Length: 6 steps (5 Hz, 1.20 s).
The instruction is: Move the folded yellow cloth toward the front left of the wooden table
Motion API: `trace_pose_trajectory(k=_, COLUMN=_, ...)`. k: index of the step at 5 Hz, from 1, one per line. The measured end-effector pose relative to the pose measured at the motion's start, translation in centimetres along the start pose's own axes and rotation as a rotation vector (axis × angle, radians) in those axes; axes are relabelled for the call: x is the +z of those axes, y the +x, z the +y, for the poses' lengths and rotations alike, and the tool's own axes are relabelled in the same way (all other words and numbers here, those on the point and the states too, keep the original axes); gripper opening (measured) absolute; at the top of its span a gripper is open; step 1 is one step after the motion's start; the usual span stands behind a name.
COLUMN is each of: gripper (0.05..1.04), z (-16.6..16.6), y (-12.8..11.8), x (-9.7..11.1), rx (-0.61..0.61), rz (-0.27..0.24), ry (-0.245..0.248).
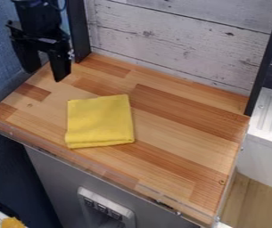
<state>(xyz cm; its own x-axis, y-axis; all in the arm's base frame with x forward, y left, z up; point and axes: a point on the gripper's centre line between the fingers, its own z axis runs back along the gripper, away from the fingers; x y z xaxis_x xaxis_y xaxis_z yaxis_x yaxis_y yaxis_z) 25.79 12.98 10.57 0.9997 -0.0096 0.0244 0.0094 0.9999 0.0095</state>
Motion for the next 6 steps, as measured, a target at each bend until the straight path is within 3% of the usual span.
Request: trace_pose_trajectory(k=6, gripper=0.999, z=0.4, y=-1.7, x=-0.2, rx=0.002, rz=0.072, ry=-0.028)
